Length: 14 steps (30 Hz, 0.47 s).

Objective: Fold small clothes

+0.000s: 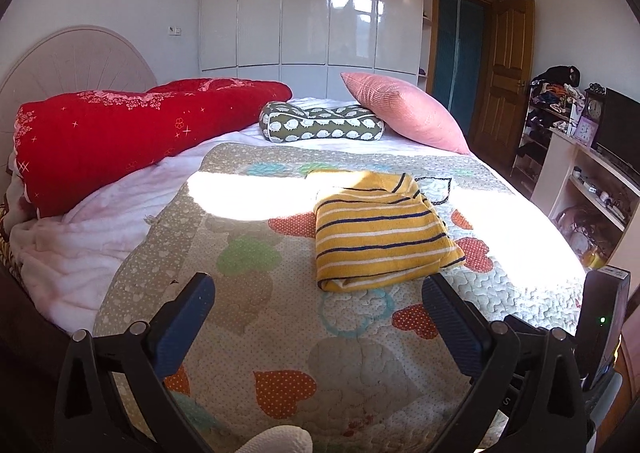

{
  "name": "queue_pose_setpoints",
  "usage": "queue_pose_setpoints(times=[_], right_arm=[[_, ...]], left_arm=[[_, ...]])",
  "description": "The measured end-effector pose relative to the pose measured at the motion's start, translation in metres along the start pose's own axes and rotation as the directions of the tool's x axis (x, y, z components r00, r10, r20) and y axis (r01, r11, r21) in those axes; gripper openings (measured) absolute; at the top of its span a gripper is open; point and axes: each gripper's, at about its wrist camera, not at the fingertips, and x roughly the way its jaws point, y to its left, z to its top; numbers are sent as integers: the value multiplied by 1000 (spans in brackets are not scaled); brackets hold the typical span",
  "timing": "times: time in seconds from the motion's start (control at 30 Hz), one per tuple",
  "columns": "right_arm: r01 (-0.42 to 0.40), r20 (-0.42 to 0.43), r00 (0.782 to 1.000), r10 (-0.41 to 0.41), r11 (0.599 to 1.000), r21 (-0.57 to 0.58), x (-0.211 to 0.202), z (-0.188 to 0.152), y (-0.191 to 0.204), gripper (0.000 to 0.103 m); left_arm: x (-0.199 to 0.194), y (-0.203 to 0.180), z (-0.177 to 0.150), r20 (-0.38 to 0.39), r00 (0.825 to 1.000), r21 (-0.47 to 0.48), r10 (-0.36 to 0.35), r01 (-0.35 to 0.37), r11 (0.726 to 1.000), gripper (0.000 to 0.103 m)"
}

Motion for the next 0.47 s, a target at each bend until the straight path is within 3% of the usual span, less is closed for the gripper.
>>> queue_pose_setpoints(times=[0.17, 0.33, 0.47], right_arm=[[14, 26, 1000, -12, 998, -56, -5, 2, 9, 65], [30, 31, 999, -28, 996, -82, -5, 5, 15, 67], [22, -22, 999, -24, 995, -95, 11, 8, 19, 71]], left_arm=[[23, 6, -9, -114, 993, -52, -33, 27, 998, 103], [30, 4, -19, -159, 986, -61, -55, 46, 997, 103], [42, 2, -27, -211, 976, -60, -54, 42, 997, 103]])
